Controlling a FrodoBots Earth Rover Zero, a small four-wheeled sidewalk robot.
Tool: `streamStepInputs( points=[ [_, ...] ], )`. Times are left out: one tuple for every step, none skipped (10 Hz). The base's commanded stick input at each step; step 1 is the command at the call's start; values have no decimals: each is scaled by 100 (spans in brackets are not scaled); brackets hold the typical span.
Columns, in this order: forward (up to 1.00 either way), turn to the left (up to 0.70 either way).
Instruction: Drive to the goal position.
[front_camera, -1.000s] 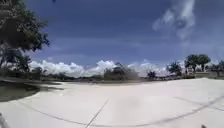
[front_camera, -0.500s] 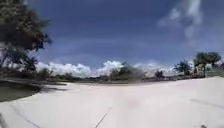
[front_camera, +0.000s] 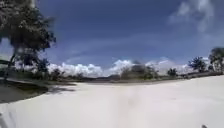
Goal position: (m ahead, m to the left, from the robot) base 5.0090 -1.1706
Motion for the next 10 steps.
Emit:
streamStepInputs(
  points=[
    [85, 4],
    [85, 4],
    [85, 4],
    [85, 4],
    [85, 20],
    [85, 38],
    [85, 38],
    [85, 38],
    [85, 38],
    [85, 38]
  ],
)
